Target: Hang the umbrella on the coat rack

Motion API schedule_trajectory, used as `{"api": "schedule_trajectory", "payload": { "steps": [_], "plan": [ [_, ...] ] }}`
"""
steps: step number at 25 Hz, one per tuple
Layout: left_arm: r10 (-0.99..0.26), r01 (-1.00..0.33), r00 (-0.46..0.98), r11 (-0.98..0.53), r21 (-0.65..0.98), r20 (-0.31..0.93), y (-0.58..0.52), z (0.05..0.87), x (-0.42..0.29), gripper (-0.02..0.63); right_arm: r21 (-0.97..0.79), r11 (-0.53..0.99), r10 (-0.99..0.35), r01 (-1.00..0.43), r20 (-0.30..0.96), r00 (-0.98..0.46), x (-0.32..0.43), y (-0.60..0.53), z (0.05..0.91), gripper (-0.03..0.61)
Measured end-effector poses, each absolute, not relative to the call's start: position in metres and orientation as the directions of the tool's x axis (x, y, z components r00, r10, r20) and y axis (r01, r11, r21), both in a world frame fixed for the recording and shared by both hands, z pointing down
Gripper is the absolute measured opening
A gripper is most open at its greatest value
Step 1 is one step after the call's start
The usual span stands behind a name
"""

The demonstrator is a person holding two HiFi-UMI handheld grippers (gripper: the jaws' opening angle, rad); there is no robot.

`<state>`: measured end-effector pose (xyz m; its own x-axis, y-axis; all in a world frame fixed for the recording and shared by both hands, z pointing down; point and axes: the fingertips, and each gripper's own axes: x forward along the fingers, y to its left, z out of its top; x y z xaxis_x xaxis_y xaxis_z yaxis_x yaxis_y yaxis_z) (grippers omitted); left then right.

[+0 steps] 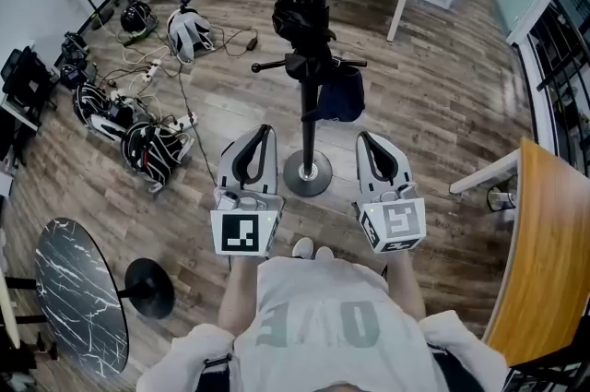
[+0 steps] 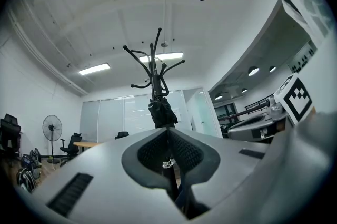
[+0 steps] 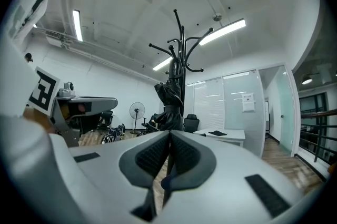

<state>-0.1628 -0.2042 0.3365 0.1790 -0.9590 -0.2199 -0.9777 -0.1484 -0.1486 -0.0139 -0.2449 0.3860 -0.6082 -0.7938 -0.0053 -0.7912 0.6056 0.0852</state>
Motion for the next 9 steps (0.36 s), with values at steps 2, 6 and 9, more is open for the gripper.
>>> {"api": "schedule_trajectory", "payload": {
  "steps": [2,6,9],
  "plan": [
    [-0.962,-0.979,0.174,-0.146,-0.14,-0.211,-0.2031,0.3387,-0.1639,0.032,0.089,0.602,-0.796,-0.793,-0.004,-0.605,-0.0136,-0.2449,0.386,0.031],
    [-0.966,-0.978,0.166,-0.136,-0.157,-0.199,-0.205,0.3431,-0.169,0.033,0.101,0.593,-0.802,-0.799,-0.006,-0.597,-0.0121,-0.2486,0.3846,0.031],
    [-0.961,-0.98,0.162,-0.13,-0.153,-0.222,-0.2069,0.34,-0.172,0.032,0.105,0.583,-0.81,-0.805,-0.004,-0.587,-0.0107,-0.251,0.3842,0.031]
  ]
}}
